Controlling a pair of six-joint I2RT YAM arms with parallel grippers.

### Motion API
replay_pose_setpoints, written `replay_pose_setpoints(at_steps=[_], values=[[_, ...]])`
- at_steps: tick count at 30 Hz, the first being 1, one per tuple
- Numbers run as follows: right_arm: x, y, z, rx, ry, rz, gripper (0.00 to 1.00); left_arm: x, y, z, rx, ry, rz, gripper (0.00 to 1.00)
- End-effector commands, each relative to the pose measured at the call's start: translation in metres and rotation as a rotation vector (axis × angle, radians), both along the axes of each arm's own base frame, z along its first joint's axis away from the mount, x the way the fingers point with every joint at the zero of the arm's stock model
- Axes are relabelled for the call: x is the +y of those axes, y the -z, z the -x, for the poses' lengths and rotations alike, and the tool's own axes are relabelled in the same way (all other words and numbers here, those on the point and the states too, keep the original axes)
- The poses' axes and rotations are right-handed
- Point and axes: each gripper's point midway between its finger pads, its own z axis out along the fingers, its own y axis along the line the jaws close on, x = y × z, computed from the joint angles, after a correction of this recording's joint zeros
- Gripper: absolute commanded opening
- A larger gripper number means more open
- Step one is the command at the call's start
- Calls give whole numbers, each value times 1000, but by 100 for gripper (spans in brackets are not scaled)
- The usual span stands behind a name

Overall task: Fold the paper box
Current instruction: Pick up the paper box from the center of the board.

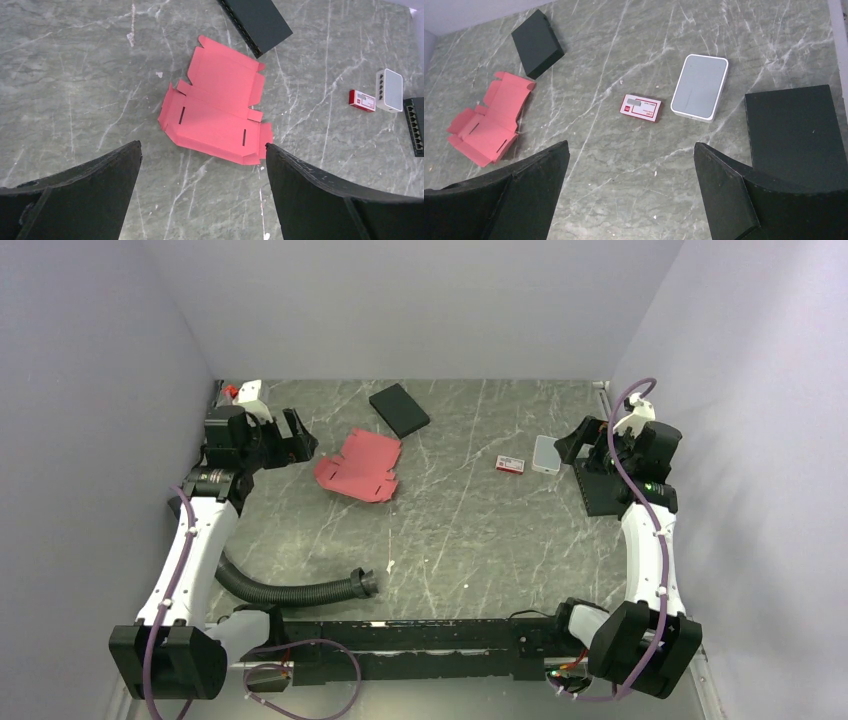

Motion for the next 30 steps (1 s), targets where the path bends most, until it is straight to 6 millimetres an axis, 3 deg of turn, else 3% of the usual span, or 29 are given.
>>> replay_pose_setpoints(at_steps=[1,6,9,15,19,24,30], values=[[-3,-30,-3,-78,25,2,100,-10,-17,-2,-54,42,53,99],[1,-30,-1,-80,7,-8,100,-25,-13,7,-30,80,144,99],[6,-27,0,-84,-31,-11,100,-32,0,16,7,78,213,99],[51,-12,23,-170,-398,50,100,-50,36,39,104,70,401,99],[73,-7,41,-206,-566,27,100,-52,54,47,142,34,463,99],[81,-4,46,-189,-615,-23,100,-48,76,45,185,-47,516,99],[86,0,47,-188,-648,-27,100,-47,97,29,207,-115,583,99]])
